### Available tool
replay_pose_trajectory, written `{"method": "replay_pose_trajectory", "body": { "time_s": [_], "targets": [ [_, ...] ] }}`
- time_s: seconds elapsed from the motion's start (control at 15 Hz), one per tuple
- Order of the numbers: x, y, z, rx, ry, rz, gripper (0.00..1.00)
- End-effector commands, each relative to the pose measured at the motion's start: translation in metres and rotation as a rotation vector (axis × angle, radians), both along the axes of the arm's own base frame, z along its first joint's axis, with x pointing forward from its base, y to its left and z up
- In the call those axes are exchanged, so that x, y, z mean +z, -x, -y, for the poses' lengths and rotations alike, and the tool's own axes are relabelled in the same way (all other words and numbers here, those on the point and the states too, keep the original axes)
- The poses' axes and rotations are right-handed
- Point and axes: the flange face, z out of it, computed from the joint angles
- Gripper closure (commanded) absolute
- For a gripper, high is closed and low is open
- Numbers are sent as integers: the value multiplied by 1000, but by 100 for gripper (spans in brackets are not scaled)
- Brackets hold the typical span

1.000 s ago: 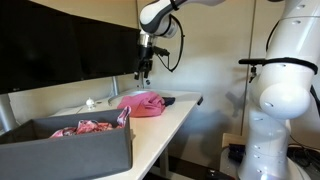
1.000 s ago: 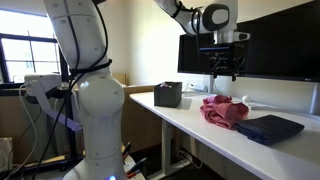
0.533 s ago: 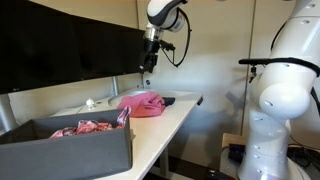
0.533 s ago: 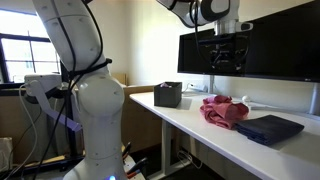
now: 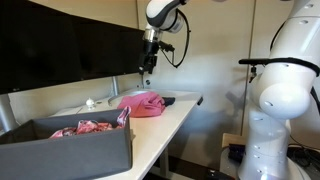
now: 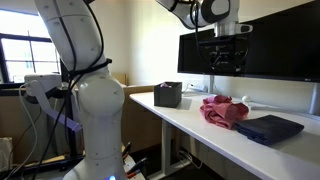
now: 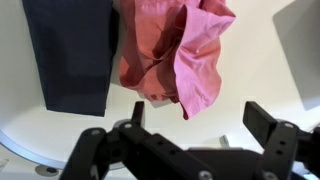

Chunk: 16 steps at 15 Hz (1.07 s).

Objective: Put the clothes in the box

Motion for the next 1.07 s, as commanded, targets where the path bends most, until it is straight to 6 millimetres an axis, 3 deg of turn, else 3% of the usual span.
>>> {"method": "replay_pose_trajectory", "body": {
  "time_s": [0.0,0.6,1.0],
  "targets": [
    [-11,-20,-3,-3,11,-8,0],
    [-50,-107,-21,-8,24,-48,0],
    [-76,-128,-27,-11,29,-118,0]
  ]
}}
